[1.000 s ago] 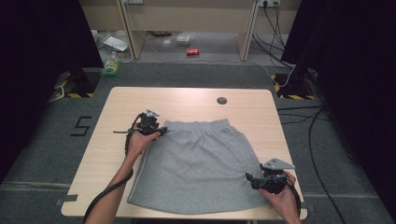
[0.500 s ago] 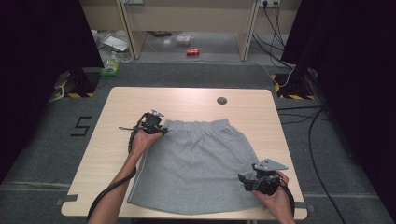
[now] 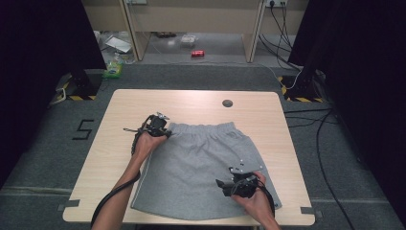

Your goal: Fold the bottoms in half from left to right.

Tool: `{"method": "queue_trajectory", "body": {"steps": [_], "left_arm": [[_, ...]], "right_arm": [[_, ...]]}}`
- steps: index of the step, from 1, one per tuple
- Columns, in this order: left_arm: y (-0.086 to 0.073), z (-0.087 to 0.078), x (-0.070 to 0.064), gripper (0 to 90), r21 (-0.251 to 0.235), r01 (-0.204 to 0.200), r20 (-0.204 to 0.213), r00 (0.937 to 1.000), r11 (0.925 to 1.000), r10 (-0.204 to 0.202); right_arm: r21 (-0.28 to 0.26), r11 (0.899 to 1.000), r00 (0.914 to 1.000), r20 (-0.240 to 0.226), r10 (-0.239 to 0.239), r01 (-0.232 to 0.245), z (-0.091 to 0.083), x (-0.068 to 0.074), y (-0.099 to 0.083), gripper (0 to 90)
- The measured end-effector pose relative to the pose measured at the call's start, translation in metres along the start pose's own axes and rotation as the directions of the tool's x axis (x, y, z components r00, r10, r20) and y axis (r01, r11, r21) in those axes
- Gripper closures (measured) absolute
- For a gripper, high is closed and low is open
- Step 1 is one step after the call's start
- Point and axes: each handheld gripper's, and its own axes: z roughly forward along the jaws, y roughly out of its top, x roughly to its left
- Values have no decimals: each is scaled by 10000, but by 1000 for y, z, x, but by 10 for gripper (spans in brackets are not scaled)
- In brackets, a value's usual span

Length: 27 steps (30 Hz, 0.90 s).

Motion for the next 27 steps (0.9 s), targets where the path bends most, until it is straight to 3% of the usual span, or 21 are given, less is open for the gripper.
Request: {"method": "queue_trajectory", "body": {"steps": [8, 14, 18, 23, 25, 27], "left_arm": [[1, 0, 0, 743, 42, 22, -11, 10000, 10000, -22], [0, 0, 0, 743, 12, -36, 11, 10000, 10000, 36], [0, 0, -2, 744, 2, -158, -127, 9998, 9999, 158], [-2, -3, 0, 748, 184, -480, -458, 9978, 9987, 488], [-5, -5, 2, 749, 171, -401, -435, 9982, 9991, 408], [-7, -6, 5, 749, 58, -225, -355, 9991, 9997, 227]], "right_arm": [[-78, 9996, 9983, -520, -274, 270, 18, 21, 17, 325], [-14, 9965, 9924, -903, -832, 834, 37, 49, 31, 329], [-9, 9956, 9895, -1108, -932, 936, 46, 61, 38, 329], [-43, 9918, 9817, -1419, -1272, 1279, 62, 85, 51, 335], [-1, 9869, 9746, -1576, -1594, 1614, 71, 99, 57, 335], [-55, 9871, 9729, -1685, -1584, 1598, 75, 106, 60, 335]]}}
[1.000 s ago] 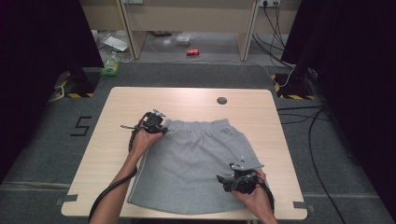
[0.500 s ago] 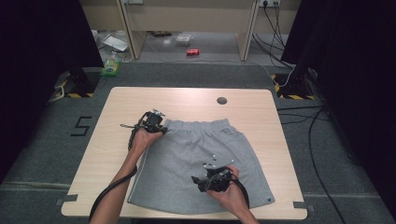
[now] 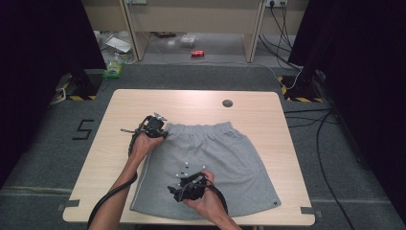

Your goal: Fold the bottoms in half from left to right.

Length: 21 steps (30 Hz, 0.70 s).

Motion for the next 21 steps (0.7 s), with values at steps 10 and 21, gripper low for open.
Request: {"method": "queue_trajectory", "body": {"steps": [10, 21], "left_arm": [[-1, 0, 1, 750, -84, 65, 51, 10000, 9999, -65], [-3, 0, 3, 750, -154, 168, 202, 9997, 9997, -165]], "right_arm": [[325, 9991, 9986, -467, -245, 261, 24, 30, 3, 338], [353, 9969, 9921, -1066, -667, 708, 55, 68, 10, 340]]}}
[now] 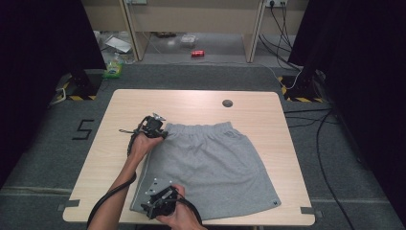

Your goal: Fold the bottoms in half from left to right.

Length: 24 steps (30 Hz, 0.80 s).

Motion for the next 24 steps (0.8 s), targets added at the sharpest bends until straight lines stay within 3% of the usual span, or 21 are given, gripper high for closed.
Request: {"method": "queue_trajectory", "body": {"steps": [5, 9, 12, 15, 18, 19, 22, 24], "left_arm": [[0, 0, 0, 749, 5, -35, -34, 10000, 10000, 35], [0, 0, -1, 749, -1, -35, -55, 10000, 10000, 35], [-1, 0, 0, 750, -84, 44, -37, 10000, 10000, -44], [-1, 0, -1, 749, -75, 14, -81, 10000, 10000, -15], [0, 0, 0, 749, -9, 52, -12, 10000, 10000, -52], [1, 0, 0, 750, 66, 44, -26, 10000, 10000, -44], [4, 0, -2, 762, 268, -120, -70, 9999, 9996, 122], [7, -1, -2, 765, 490, 35, 163, 9999, 9988, -43]], "right_arm": [[232, 9996, 9996, -244, -127, 133, 12, 11, 1, 334], [517, 9967, 9980, -132, -616, 622, 20, 18, 0, 346], [566, 9959, 9975, 20, -707, 705, 20, 18, 1, 443], [561, 9955, 9970, 119, -769, 761, 17, 11, 2, 640], [376, 9983, 9990, -5, -436, 436, 13, 3, -3, 816], [335, 9993, 9999, -78, -151, 154, 12, 2, -4, 823], [75, 10000, 9998, -177, -63, 64, 10, -4, -6, 836], [-32, 10000, 9997, -229, -13, 12, 7, -6, -6, 838]]}}
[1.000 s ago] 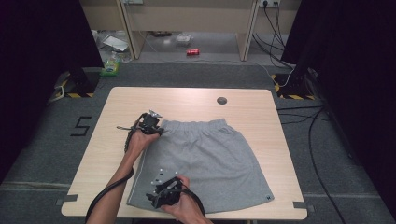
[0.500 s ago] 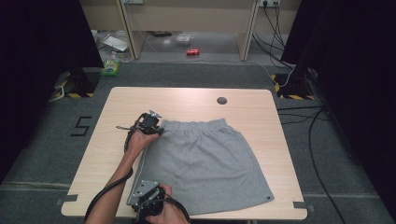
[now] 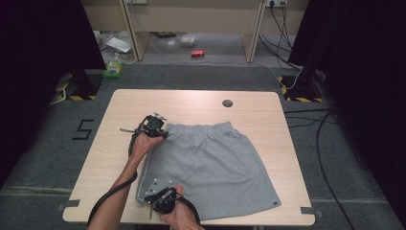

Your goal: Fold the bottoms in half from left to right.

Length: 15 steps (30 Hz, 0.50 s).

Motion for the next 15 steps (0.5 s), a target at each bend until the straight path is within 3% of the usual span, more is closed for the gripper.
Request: {"method": "queue_trajectory", "body": {"steps": [3, 4, 5, 6, 8, 9, 13, 14, 15], "left_arm": [[6, -4, -3, 771, 110, 1, 200, 9998, 9999, -4], [8, -6, -4, 771, 19, 41, 289, 9996, 10000, -42], [16, -16, -10, 772, -228, 40, 557, 9984, 9997, -27], [16, -16, -10, 773, -228, 40, 557, 9984, 9997, -27], [26, -25, -15, 773, -307, -84, 572, 9983, 9995, 101], [31, -28, -16, 773, -358, -53, 610, 9981, 9993, 75], [53, -43, -26, 772, -573, 73, 933, 9956, 9983, -19], [53, -43, -26, 773, -573, 73, 933, 9956, 9983, -19], [58, -46, -29, 773, -600, 63, 947, 9955, 9982, -6]], "right_arm": [[-622, 9981, 10000, 59, 39, -35, -22, -11, 3, 842], [-622, 9981, 10000, 59, 39, -35, -22, -11, 3, 842], [-844, 9962, 9997, 84, 229, -221, -36, -18, 4, 843], [-844, 9962, 9997, 84, 229, -221, -36, -18, 4, 843], [-1271, 9908, 9987, 166, 486, -461, -60, -29, 4, 843], [-1271, 9908, 9987, 166, 486, -461, -60, -29, 4, 843], [-2048, 9771, 9966, 455, 685, -578, -105, -44, -2, 843], [-2048, 9771, 9966, 455, 685, -578, -105, -44, -2, 843], [-2338, 9695, 9945, 546, 892, -741, -122, -49, -9, 843]]}}
